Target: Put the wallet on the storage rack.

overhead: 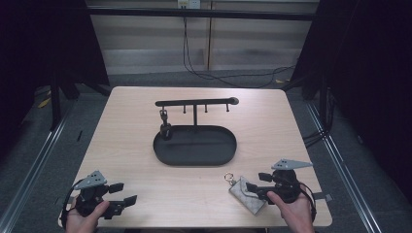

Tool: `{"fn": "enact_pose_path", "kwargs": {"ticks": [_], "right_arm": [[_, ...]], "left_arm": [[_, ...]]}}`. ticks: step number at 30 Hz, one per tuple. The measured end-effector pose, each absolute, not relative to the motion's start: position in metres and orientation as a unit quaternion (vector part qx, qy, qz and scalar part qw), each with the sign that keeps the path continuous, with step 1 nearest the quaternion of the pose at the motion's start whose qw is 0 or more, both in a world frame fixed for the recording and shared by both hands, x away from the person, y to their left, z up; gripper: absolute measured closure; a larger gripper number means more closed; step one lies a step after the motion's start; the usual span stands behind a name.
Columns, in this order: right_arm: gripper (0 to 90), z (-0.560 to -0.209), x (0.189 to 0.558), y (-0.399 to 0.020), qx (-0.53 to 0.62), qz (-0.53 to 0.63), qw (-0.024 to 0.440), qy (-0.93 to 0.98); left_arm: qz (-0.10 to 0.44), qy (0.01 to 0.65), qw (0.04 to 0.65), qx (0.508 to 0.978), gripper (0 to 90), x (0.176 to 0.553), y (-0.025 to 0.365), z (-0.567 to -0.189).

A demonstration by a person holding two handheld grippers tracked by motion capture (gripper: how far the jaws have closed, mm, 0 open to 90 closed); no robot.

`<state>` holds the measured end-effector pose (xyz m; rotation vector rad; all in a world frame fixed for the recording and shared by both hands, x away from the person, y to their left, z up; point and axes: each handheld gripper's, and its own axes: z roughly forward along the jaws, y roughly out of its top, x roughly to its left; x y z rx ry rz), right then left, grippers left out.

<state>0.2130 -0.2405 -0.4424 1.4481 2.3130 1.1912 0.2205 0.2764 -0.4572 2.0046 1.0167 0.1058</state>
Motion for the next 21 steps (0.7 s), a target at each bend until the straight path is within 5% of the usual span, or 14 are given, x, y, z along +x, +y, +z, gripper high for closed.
{"fn": "enact_pose_path", "kwargs": {"ticks": [10, 21], "right_arm": [[23.6, -0.443, 0.231, -0.230, 0.472, 0.326, 0.024, 0.819], [27.5, -0.444, 0.238, -0.216, 0.454, 0.259, 0.005, 0.852]], "left_arm": [[0.029, 0.395, 0.425, 0.814, 25.0, 0.218, 0.271, -0.460], [0.030, 0.394, 0.425, 0.815, 24.5, 0.216, 0.269, -0.461]]}}
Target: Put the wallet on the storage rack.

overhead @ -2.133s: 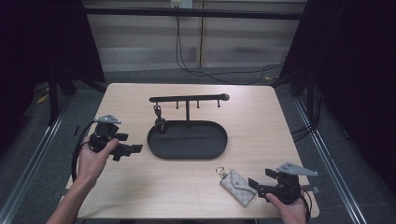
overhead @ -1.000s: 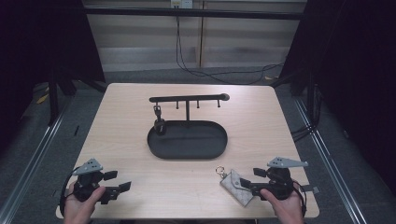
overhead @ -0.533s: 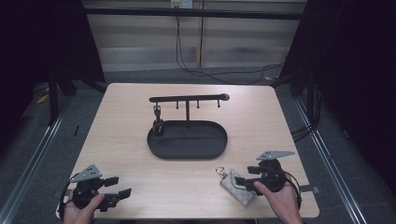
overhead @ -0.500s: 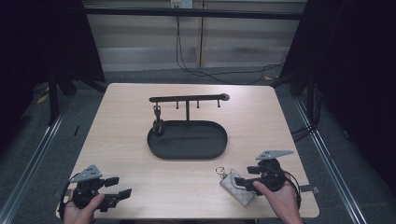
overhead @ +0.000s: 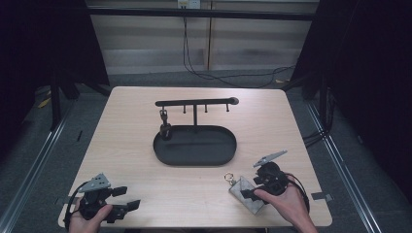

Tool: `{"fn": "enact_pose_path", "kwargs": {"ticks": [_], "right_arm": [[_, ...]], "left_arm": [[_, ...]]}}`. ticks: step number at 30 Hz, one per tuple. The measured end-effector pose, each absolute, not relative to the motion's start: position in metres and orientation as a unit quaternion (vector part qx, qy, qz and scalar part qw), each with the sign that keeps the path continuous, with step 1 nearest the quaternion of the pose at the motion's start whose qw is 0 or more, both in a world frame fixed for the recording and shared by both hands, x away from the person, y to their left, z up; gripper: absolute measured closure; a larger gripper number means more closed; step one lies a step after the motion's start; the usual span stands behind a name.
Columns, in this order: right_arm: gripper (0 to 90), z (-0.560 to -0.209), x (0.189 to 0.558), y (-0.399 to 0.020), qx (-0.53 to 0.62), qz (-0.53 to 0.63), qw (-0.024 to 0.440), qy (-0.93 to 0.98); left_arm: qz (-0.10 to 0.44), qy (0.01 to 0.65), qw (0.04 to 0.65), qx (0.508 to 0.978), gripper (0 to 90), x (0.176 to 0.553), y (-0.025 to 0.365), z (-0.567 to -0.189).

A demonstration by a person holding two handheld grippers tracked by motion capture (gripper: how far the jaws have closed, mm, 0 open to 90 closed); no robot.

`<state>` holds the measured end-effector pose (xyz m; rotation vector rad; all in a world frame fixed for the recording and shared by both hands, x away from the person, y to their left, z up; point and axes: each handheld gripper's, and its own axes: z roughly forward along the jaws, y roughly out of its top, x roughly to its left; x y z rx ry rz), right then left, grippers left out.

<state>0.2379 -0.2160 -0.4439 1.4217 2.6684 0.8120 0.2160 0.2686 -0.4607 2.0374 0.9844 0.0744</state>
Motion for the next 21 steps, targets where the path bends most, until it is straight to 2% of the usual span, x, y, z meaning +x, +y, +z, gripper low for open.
{"fn": "enact_pose_path", "kwargs": {"ticks": [21], "right_arm": [[26.4, -0.463, 0.253, -0.195, 0.433, 0.140, -0.019, 0.890]], "left_arm": [[0.038, 0.379, 0.421, 0.823, 24.5, 0.215, 0.268, -0.458]]}}
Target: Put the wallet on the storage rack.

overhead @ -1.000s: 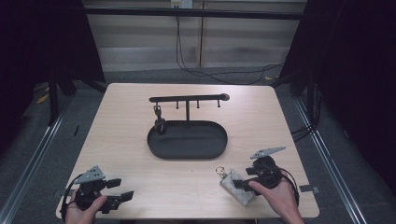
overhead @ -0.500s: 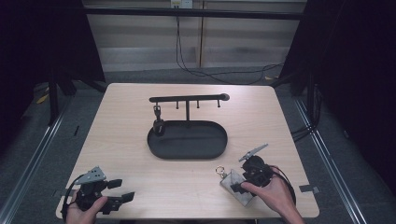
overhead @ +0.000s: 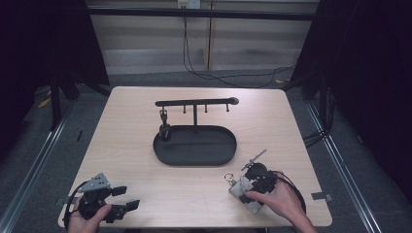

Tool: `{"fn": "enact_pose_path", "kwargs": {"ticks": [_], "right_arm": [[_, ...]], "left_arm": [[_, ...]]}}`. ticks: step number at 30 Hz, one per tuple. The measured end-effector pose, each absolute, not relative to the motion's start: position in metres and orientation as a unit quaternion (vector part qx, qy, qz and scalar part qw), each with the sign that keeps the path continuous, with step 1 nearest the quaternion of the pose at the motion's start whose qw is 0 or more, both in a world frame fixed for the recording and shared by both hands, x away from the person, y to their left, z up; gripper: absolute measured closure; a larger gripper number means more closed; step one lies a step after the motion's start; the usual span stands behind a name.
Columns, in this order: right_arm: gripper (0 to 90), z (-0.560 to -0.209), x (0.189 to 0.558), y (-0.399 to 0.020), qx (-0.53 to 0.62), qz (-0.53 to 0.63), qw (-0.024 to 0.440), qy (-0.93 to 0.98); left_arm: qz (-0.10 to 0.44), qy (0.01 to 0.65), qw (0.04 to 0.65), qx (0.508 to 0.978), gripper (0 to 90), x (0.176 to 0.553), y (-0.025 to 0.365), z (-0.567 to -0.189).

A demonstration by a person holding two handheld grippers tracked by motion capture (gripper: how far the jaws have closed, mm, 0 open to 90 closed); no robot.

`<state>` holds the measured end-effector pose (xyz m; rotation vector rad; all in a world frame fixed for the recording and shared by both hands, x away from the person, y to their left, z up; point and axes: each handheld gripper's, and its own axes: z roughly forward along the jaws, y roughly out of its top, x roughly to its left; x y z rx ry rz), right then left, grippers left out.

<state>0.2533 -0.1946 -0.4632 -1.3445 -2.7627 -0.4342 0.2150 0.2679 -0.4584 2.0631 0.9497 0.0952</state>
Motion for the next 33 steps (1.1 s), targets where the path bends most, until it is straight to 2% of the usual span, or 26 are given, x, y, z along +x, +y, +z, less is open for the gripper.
{"fn": "enact_pose_path", "kwargs": {"ticks": [19, 33], "right_arm": [[25.9, -0.470, 0.254, -0.179, -0.418, -0.090, -0.005, -0.904], [32.7, -0.466, 0.260, -0.174, -0.435, -0.076, -0.004, -0.897]], "left_arm": [[0.034, 0.384, 0.422, 0.820, 24.5, 0.218, 0.272, -0.459], [0.032, 0.388, 0.418, 0.821, 24.5, 0.220, 0.273, -0.460]]}}
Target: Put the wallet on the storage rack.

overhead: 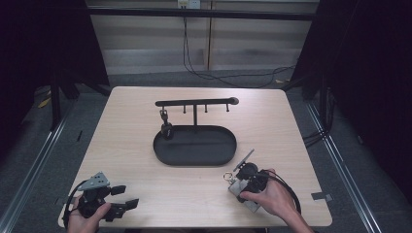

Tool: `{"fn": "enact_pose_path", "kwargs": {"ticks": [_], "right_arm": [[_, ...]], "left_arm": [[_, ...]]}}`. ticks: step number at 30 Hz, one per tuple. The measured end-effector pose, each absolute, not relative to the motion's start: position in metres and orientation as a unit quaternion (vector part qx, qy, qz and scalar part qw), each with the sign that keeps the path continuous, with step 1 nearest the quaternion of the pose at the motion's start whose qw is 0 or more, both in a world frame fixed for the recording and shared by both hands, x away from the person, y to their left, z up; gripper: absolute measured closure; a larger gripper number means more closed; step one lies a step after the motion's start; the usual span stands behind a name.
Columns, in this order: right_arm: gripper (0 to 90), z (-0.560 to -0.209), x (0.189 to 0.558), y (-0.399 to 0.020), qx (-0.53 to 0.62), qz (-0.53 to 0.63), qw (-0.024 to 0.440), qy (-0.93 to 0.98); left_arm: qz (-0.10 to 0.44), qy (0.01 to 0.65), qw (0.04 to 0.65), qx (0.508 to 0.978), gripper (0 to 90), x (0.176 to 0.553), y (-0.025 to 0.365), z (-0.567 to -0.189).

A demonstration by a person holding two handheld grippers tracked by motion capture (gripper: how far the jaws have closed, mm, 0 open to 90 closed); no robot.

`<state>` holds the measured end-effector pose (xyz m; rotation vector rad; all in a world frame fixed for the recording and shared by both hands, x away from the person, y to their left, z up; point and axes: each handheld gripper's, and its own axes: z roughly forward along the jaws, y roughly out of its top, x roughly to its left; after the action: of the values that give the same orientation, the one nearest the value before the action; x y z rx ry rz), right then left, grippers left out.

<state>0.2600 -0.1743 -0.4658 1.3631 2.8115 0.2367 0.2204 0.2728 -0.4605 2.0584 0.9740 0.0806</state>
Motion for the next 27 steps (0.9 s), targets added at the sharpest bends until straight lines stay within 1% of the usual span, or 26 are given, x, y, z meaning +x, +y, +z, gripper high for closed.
{"fn": "enact_pose_path", "kwargs": {"ticks": [6, 11, 19, 23, 27], "right_arm": [[33.1, -0.463, 0.262, -0.177, 0.445, 0.077, -0.011, 0.892], [33.2, -0.457, 0.264, -0.178, 0.444, 0.087, 0.000, 0.892], [33.3, -0.442, 0.267, -0.179, 0.444, 0.094, -0.006, 0.891], [33.3, -0.431, 0.272, -0.179, 0.439, 0.101, 0.003, 0.893], [33.4, -0.424, 0.277, -0.178, 0.437, 0.098, -0.004, 0.894]], "left_arm": [[0.030, 0.392, 0.423, 0.816, 24.1, 0.222, 0.275, -0.460], [0.029, 0.389, 0.421, 0.819, 23.9, 0.222, 0.276, -0.460], [0.035, 0.388, 0.421, 0.819, 23.9, 0.222, 0.277, -0.460], [0.034, 0.388, 0.421, 0.819, 23.9, 0.222, 0.277, -0.460], [0.033, 0.388, 0.422, 0.819, 23.9, 0.222, 0.278, -0.460]]}}
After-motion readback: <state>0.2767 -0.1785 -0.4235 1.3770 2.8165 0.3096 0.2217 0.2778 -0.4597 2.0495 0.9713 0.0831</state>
